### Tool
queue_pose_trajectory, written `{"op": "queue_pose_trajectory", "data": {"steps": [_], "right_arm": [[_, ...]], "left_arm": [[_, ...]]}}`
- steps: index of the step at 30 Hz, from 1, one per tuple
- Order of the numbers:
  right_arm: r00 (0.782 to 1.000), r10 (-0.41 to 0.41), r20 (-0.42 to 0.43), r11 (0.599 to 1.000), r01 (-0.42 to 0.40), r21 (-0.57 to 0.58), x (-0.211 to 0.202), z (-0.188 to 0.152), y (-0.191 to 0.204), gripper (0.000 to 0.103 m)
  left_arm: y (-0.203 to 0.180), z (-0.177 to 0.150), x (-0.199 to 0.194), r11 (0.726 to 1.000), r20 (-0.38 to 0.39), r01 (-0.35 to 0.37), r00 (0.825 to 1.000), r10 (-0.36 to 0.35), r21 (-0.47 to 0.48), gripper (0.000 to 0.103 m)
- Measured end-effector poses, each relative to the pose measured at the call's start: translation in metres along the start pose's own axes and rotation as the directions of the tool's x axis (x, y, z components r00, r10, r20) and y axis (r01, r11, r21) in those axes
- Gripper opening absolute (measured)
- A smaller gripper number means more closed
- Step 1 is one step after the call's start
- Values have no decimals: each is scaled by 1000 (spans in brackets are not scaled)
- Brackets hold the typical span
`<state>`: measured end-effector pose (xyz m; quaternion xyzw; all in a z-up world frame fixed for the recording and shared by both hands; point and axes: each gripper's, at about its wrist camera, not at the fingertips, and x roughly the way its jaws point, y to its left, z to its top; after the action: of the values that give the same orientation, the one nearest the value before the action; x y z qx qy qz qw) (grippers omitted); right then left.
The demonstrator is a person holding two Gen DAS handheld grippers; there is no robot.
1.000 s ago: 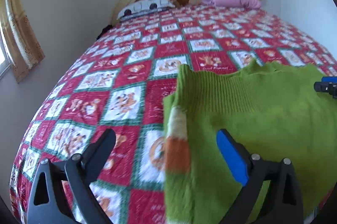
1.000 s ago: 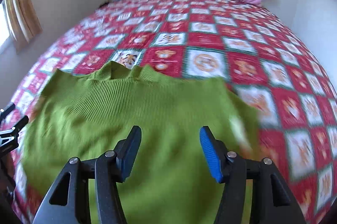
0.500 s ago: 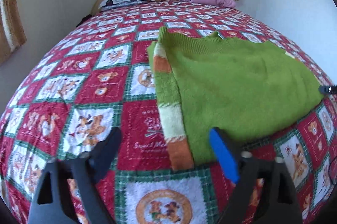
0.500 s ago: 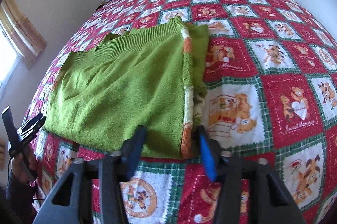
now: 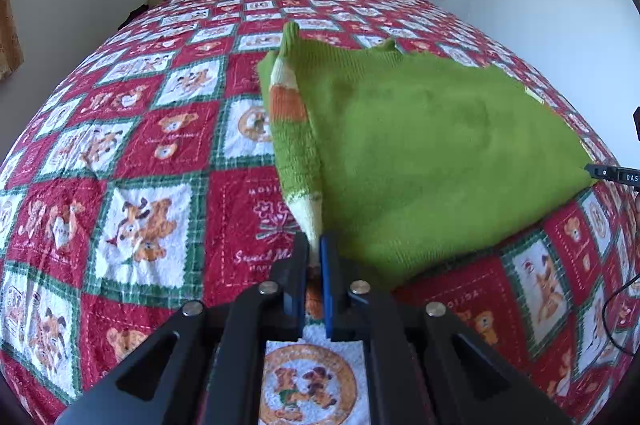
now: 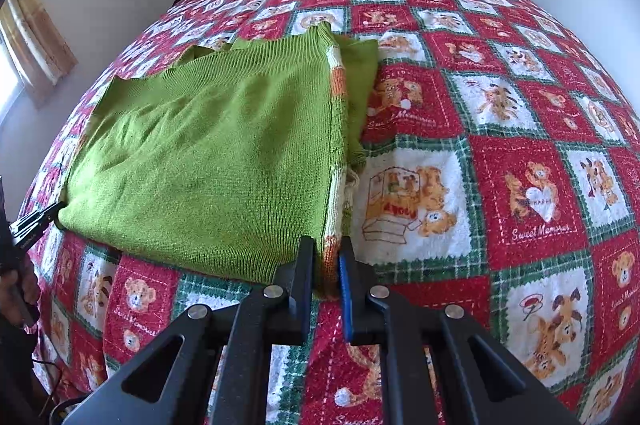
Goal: Fold small clothes
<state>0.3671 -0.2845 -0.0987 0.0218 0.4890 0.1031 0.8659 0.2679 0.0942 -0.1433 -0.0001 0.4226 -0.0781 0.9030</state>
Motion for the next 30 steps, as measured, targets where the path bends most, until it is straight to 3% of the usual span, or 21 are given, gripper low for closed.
{"op": "queue_pose_trajectory", "data": {"steps": [1,3,5,7,9,12,15,18,23,25,30], "right_arm": [[1000,-1,11,1000,1,5,-4,1,0,16],[999,-31,33,999,31,10,-15,2,3,32],[993,-74,88,997,75,-15,-30,4,12,40],[983,-109,149,991,120,-67,-45,5,28,40],[977,-100,188,985,124,-121,-53,9,49,44],[982,-29,185,980,65,-190,-43,17,79,53],[995,-1,103,977,23,-213,-5,19,94,53],[999,-33,-4,976,31,-215,32,9,95,53],[996,-84,18,965,86,-248,25,3,105,53],[995,-79,66,955,94,-281,10,2,119,53],[987,-6,161,864,86,-495,-6,-18,191,60]], "left_arm": [[1,-1,-1,1000,8,-5,1000,5,-2,12],[4,1,-5,999,28,-35,999,35,-28,24],[6,2,-10,996,37,-83,996,84,-43,56],[8,2,-17,993,72,-109,991,112,-44,65],[7,3,-24,991,105,-124,986,127,-41,65],[3,8,-19,991,98,-130,986,133,-30,65],[-3,12,-2,984,70,-180,981,180,-15,65],[-6,9,11,974,27,-226,974,225,8,67],[0,2,8,977,28,-212,977,212,-5,75],[7,1,4,983,28,-178,983,179,-34,76],[14,-2,-11,969,66,-245,967,245,-14,96]]}}
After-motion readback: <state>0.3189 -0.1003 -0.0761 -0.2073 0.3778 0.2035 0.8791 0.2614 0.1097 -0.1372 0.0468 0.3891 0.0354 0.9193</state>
